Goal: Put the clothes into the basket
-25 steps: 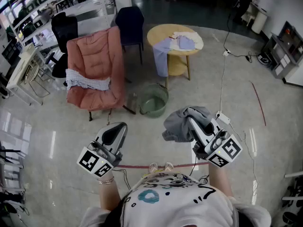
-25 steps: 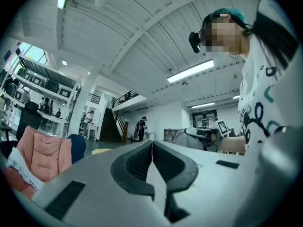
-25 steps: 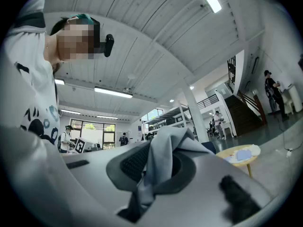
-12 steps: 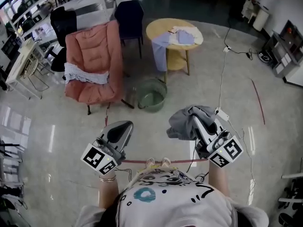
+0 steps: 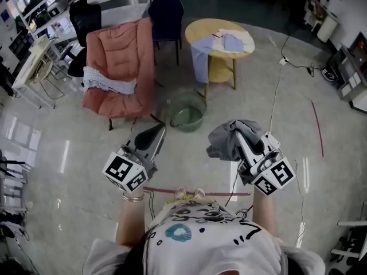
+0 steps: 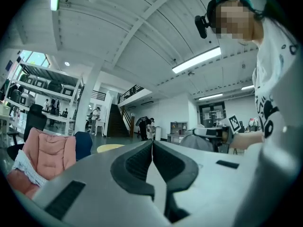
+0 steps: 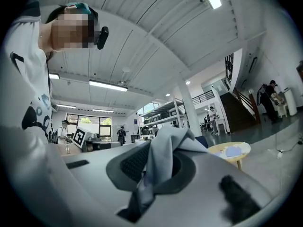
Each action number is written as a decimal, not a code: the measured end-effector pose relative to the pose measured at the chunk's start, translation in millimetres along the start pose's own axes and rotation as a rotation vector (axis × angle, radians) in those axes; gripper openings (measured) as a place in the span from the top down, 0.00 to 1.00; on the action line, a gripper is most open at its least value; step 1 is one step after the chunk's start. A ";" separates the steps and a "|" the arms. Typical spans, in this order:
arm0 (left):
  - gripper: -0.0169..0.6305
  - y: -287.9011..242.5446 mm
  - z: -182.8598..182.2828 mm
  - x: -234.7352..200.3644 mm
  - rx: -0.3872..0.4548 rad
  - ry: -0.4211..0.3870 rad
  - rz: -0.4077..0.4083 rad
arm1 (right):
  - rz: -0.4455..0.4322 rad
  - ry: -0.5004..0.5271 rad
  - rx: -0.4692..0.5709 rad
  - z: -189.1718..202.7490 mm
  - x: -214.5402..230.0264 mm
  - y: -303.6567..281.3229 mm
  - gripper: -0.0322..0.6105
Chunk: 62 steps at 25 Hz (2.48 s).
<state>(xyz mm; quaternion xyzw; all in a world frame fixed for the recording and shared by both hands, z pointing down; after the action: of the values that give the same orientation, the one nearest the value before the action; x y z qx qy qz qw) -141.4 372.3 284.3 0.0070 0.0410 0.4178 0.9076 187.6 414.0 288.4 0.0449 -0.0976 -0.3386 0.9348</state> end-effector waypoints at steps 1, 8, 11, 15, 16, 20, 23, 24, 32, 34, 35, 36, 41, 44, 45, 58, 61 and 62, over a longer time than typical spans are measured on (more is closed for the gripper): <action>0.95 -6.3 -0.3 -0.6 -0.003 -0.008 0.000 | -0.008 -0.004 0.001 -0.2 4.5 -3.3 0.89; 0.95 -26.2 5.3 8.2 0.001 -0.028 -0.029 | -0.079 -0.032 0.001 6.5 25.0 -17.4 0.89; 0.95 -31.7 10.0 8.9 -0.008 -0.011 -0.040 | -0.091 -0.031 -0.011 7.2 30.9 -22.3 0.89; 0.95 -37.7 18.3 -0.4 -0.035 -0.012 -0.036 | -0.096 -0.040 -0.027 14.8 39.9 -34.3 0.89; 0.95 -40.4 21.2 -6.0 -0.042 -0.015 -0.036 | -0.094 -0.042 -0.030 17.9 43.7 -39.4 0.89; 0.95 -49.0 26.4 -26.8 -0.058 -0.015 -0.039 | -0.081 -0.047 -0.040 24.2 52.6 -54.4 0.89; 0.95 -56.8 23.9 -44.5 -0.062 -0.026 -0.042 | -0.071 -0.050 -0.048 27.2 57.2 -65.5 0.89; 0.95 -60.1 23.8 -51.6 -0.062 -0.030 -0.037 | -0.069 -0.048 -0.049 29.2 59.8 -70.2 0.89; 0.95 -90.8 18.8 -114.6 -0.059 -0.038 0.017 | -0.042 -0.034 -0.034 32.3 86.0 -118.5 0.89; 0.95 -98.5 17.8 -128.4 -0.063 -0.037 0.035 | -0.032 -0.028 -0.030 31.1 90.9 -131.3 0.89; 0.95 -101.6 17.6 -135.2 -0.067 -0.038 0.043 | -0.027 -0.025 -0.029 30.8 92.6 -138.0 0.89; 0.95 -104.4 17.6 -141.9 -0.070 -0.040 0.050 | -0.022 -0.022 -0.029 30.8 94.0 -144.5 0.89; 0.95 -117.0 18.7 -175.5 -0.077 -0.047 0.073 | -0.006 -0.013 -0.029 33.8 100.7 -173.2 0.89; 0.95 -122.9 20.1 -194.0 -0.080 -0.042 0.086 | 0.003 -0.011 -0.029 36.2 104.9 -189.9 0.89; 0.95 -124.7 20.7 -199.2 -0.081 -0.040 0.090 | 0.007 -0.012 -0.030 37.1 106.4 -194.6 0.89; 0.95 -135.2 40.7 -244.8 -0.106 0.012 0.128 | 0.069 -0.042 -0.027 50.6 114.1 -227.4 0.89; 0.95 -139.5 45.2 -256.5 -0.110 0.035 0.103 | 0.064 -0.049 -0.044 54.9 122.1 -237.8 0.89; 0.95 -141.7 46.6 -260.1 -0.114 0.045 0.098 | 0.059 -0.051 -0.048 56.1 125.8 -242.1 0.89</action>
<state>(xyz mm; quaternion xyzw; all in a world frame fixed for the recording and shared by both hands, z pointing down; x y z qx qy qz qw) -198.7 83.6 341.9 -0.0519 0.0371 0.4635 0.8838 119.1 146.7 326.0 0.0107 -0.1146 -0.3141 0.9424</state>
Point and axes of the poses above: the fingertips, and each gripper's own axes: y backward along the fingers, x to its right, z out of its underside, the point moved 10 cm from there along y, backward along the fingers, and after that the axes turned 4 degrees about x, right-handed, at the moved point
